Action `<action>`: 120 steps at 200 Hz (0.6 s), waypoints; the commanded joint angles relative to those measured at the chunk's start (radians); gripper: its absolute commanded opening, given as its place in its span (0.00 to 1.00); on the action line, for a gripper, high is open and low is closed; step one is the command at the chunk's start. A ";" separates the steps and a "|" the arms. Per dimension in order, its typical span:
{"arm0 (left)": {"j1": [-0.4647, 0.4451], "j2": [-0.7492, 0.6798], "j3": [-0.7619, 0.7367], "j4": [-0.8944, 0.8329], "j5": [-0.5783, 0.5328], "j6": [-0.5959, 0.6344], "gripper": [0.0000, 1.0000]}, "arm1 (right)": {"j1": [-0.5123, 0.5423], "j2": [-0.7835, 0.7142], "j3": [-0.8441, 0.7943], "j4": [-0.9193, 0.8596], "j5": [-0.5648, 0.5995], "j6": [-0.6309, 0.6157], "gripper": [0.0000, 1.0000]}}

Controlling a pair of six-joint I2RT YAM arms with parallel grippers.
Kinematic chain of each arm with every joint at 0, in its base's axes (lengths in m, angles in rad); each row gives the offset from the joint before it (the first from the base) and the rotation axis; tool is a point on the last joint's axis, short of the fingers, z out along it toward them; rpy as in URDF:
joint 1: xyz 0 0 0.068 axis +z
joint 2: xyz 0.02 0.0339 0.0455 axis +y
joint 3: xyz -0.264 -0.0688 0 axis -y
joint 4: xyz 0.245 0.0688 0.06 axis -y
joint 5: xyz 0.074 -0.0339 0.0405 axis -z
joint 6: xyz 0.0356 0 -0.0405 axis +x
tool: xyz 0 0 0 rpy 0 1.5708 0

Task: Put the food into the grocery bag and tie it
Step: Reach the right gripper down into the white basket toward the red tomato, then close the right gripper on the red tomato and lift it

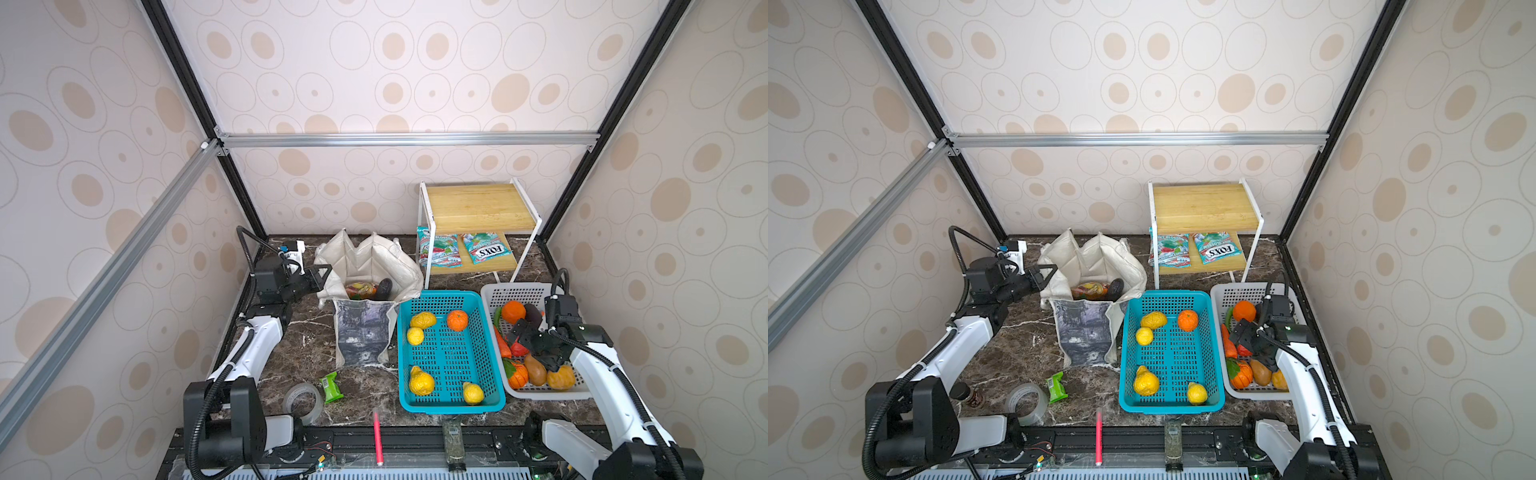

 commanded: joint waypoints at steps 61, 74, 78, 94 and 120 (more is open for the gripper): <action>-0.003 -0.013 0.012 0.039 0.019 0.009 0.00 | -0.061 0.171 -0.009 0.170 -0.127 0.028 0.88; -0.002 -0.013 0.011 0.039 0.014 0.011 0.00 | -0.061 0.193 -0.011 0.184 -0.126 0.030 0.88; -0.002 -0.012 0.012 0.038 0.015 0.011 0.00 | -0.061 0.198 -0.012 0.191 -0.127 0.031 0.88; -0.001 -0.012 0.017 0.031 0.014 0.016 0.00 | -0.064 0.225 -0.029 0.214 -0.143 0.048 0.88; -0.001 -0.014 0.021 0.020 0.011 0.026 0.00 | -0.065 0.250 -0.036 0.219 -0.149 0.047 0.86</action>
